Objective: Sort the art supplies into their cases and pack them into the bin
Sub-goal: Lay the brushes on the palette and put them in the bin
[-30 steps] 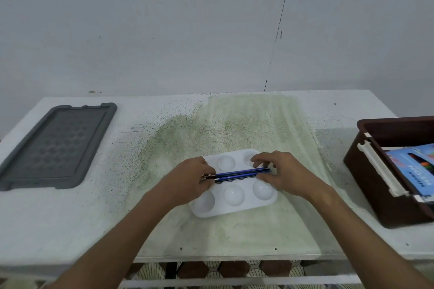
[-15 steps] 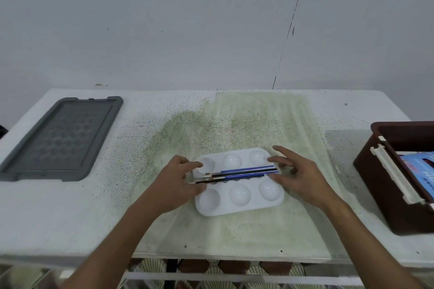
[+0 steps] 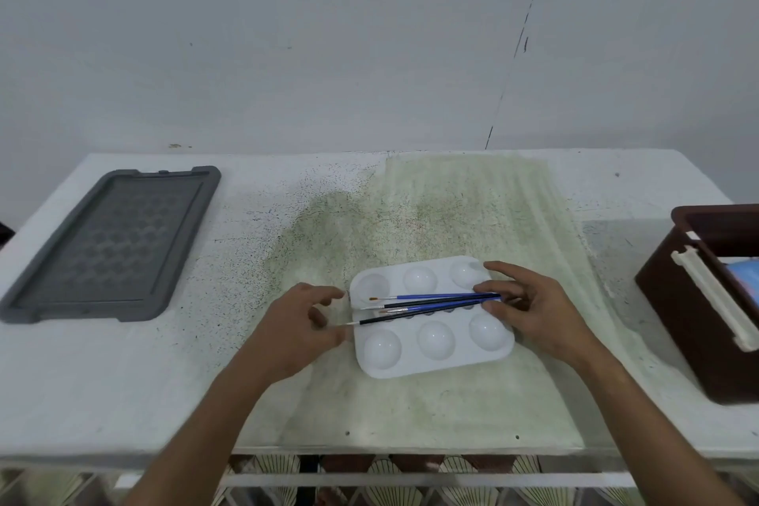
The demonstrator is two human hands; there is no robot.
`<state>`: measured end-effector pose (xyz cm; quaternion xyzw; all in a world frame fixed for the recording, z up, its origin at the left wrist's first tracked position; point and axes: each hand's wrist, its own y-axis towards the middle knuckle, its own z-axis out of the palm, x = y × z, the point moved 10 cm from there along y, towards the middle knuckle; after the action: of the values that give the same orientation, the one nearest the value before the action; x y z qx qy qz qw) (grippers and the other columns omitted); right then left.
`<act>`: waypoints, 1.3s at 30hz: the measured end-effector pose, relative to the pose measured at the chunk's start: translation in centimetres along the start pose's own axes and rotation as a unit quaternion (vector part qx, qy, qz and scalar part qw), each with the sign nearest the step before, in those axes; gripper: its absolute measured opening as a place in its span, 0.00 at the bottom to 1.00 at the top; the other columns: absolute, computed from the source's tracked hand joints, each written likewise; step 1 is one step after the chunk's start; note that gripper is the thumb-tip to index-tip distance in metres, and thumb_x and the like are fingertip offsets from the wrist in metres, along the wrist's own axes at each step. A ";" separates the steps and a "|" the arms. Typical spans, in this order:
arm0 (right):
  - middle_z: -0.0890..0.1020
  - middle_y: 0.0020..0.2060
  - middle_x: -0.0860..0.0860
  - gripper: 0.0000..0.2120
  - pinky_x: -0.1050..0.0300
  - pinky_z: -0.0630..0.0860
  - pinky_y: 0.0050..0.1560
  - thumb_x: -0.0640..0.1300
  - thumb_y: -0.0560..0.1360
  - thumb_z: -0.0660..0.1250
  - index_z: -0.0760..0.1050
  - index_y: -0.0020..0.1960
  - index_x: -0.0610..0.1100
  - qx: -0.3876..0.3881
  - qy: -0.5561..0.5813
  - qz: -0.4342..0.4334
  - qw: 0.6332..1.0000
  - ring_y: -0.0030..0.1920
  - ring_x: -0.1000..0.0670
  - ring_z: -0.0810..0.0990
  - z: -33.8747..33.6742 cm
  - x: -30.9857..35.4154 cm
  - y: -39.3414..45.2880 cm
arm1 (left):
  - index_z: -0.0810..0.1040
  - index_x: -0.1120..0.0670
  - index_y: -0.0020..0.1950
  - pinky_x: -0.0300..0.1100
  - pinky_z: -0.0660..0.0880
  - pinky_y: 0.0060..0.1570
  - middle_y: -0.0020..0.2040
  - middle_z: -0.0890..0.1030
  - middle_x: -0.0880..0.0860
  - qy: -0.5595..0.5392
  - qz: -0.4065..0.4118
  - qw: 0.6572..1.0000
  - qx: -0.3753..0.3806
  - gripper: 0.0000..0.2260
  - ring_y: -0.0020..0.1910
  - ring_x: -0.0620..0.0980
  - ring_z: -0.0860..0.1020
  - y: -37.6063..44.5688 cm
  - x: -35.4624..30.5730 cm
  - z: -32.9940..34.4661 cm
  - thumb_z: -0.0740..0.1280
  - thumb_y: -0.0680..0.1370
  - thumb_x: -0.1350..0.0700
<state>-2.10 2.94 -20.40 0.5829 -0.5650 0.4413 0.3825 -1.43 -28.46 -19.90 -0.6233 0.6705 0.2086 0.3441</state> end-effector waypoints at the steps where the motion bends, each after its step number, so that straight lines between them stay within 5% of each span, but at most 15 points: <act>1: 0.86 0.46 0.52 0.24 0.54 0.77 0.48 0.32 0.71 0.72 0.75 0.60 0.52 0.001 0.006 0.004 1.000 0.39 0.50 0.77 0.0 -0.1 0.0 | 0.79 0.43 0.53 0.36 0.76 0.45 0.48 0.78 0.42 0.018 -0.003 1.000 -0.003 0.15 0.42 0.40 0.79 -0.2 0.3 -0.4 0.76 0.69 0.50; 9: 0.86 0.46 0.53 0.24 0.48 0.76 0.51 0.32 0.70 0.72 0.75 0.60 0.53 0.010 0.002 0.002 1.000 0.39 0.51 0.77 0.1 0.0 0.1 | 0.83 0.47 0.45 0.23 0.70 0.38 0.37 0.81 0.40 0.020 0.020 1.000 0.006 0.05 0.39 0.33 0.78 0.2 -0.9 0.6 0.73 0.72 0.56; 15: 0.85 0.48 0.50 0.25 0.48 0.76 0.59 0.30 0.70 0.71 0.74 0.62 0.51 0.043 0.014 0.018 0.999 0.49 0.47 0.82 0.3 -0.3 0.3 | 0.80 0.45 0.45 0.27 0.69 0.38 0.41 0.79 0.43 0.012 0.019 0.999 -0.043 0.07 0.36 0.39 0.78 0.6 -1.7 0.9 0.75 0.70 0.52; 22: 0.86 0.47 0.49 0.23 0.52 0.78 0.57 0.29 0.70 0.71 0.75 0.61 0.46 0.040 0.036 0.027 0.998 0.48 0.49 0.83 0.4 -0.2 0.2 | 0.74 0.39 0.64 0.26 0.69 0.41 0.54 0.70 0.45 -0.020 0.019 1.000 -0.014 0.24 0.37 0.41 0.76 0.5 -1.8 2.2 0.74 0.70 0.45; 29: 0.86 0.46 0.47 0.21 0.62 0.78 0.49 0.26 0.70 0.69 0.75 0.60 0.40 0.017 0.065 0.046 0.997 0.46 0.53 0.83 1.1 -0.5 -0.2 | 0.82 0.45 0.57 0.26 0.66 0.41 0.50 0.75 0.49 -0.008 0.014 1.000 -0.012 0.15 0.42 0.40 0.75 0.8 -1.3 2.3 0.74 0.71 0.47; 39: 0.86 0.46 0.48 0.18 0.60 0.78 0.53 0.29 0.69 0.71 0.77 0.57 0.41 -0.035 0.029 0.006 0.999 0.49 0.51 0.83 -3.1 5.2 -1.3 | 0.82 0.40 0.51 0.39 0.76 0.41 0.48 0.77 0.46 -0.045 0.053 0.998 0.013 0.12 0.37 0.43 0.78 2.8 -6.5 -0.3 0.76 0.68 0.45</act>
<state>-1.16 4.29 -14.37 0.5533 -0.5720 0.4400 0.4160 -4.34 -23.74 -15.44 -0.5728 0.6890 0.2456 0.3701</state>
